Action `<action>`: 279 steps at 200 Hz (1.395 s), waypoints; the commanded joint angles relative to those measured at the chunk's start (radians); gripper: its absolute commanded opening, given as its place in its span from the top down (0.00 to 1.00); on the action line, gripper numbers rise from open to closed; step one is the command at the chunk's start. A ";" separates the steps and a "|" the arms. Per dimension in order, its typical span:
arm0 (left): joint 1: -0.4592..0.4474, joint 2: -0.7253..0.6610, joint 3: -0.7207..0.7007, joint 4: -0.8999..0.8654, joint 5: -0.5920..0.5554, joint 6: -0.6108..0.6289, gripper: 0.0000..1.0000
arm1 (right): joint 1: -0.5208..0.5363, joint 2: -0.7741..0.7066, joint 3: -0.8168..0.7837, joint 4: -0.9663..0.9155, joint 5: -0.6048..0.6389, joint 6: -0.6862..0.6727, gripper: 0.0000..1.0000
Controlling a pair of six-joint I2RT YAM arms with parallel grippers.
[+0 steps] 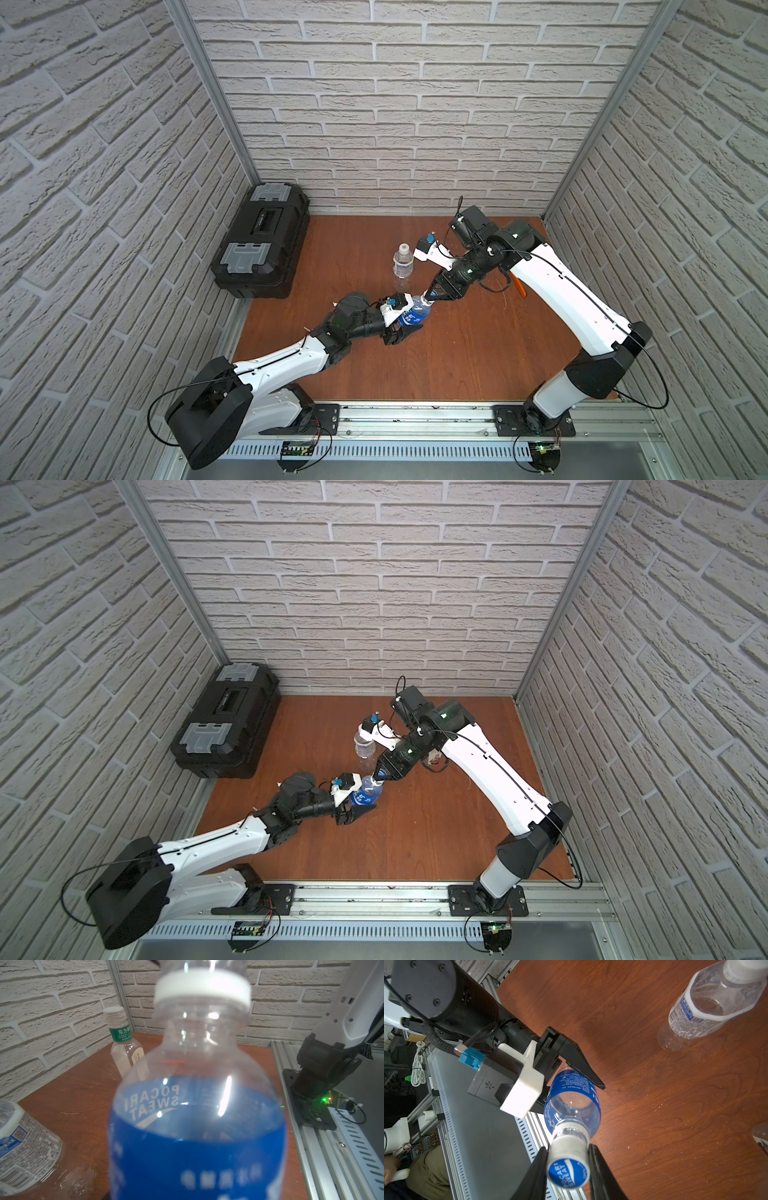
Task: Screw on the bottle caps
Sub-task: Screw the bottle cap onto the plastic bottle.
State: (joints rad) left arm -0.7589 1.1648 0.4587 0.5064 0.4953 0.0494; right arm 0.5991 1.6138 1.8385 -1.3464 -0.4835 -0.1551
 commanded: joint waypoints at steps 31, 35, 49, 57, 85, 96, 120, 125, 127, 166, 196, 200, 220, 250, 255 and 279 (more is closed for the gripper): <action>-0.001 -0.001 0.058 0.121 -0.006 -0.041 0.40 | 0.034 0.006 -0.034 0.003 -0.036 -0.042 0.72; 0.000 -0.003 0.058 0.121 -0.006 -0.044 0.41 | 0.033 0.008 -0.031 0.002 -0.026 -0.043 0.72; 0.000 -0.005 0.058 0.126 -0.005 -0.051 0.41 | 0.033 0.018 -0.025 -0.009 0.000 -0.049 0.71; 0.000 -0.008 0.054 0.138 -0.004 -0.057 0.41 | 0.032 0.022 -0.024 -0.005 0.009 -0.050 0.71; 0.000 -0.016 0.049 0.166 -0.004 -0.070 0.40 | 0.033 0.037 -0.039 0.018 -0.032 -0.054 0.70; 0.000 -0.017 0.049 0.167 0.001 -0.067 0.41 | 0.033 0.042 -0.037 0.019 -0.043 -0.055 0.70; -0.005 -0.022 0.045 0.164 0.024 -0.058 0.40 | 0.032 0.058 -0.011 0.001 -0.060 -0.053 0.69; -0.005 -0.024 0.044 0.166 0.027 -0.054 0.40 | 0.029 0.062 -0.004 -0.005 -0.066 -0.050 0.69; -0.005 -0.026 0.042 0.166 0.029 -0.052 0.40 | 0.028 0.063 -0.001 -0.008 -0.068 -0.049 0.68; -0.008 -0.033 0.031 0.188 0.033 -0.052 0.40 | 0.011 0.073 0.018 -0.004 -0.066 -0.029 0.67; -0.008 -0.030 0.035 0.177 0.022 -0.047 0.40 | 0.011 0.083 0.035 -0.010 -0.075 -0.026 0.67; -0.008 -0.030 0.035 0.177 0.020 -0.047 0.40 | 0.011 0.083 0.036 -0.010 -0.075 -0.025 0.67; -0.008 -0.028 0.034 0.180 0.006 -0.049 0.40 | 0.011 0.080 0.035 -0.012 -0.077 -0.030 0.65; -0.008 -0.024 0.026 0.197 -0.017 -0.053 0.40 | 0.010 0.069 0.031 -0.007 -0.069 -0.035 0.61; -0.008 -0.024 0.026 0.197 -0.020 -0.054 0.40 | 0.009 0.066 0.030 -0.006 -0.067 -0.035 0.61; -0.008 -0.026 0.025 0.198 -0.029 -0.058 0.40 | 0.007 0.056 0.035 0.003 -0.063 -0.030 0.61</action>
State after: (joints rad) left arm -0.7628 1.1622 0.4587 0.5560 0.4778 -0.0021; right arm 0.6014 1.6821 1.8690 -1.3495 -0.5247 -0.1905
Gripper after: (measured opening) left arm 0.654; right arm 0.386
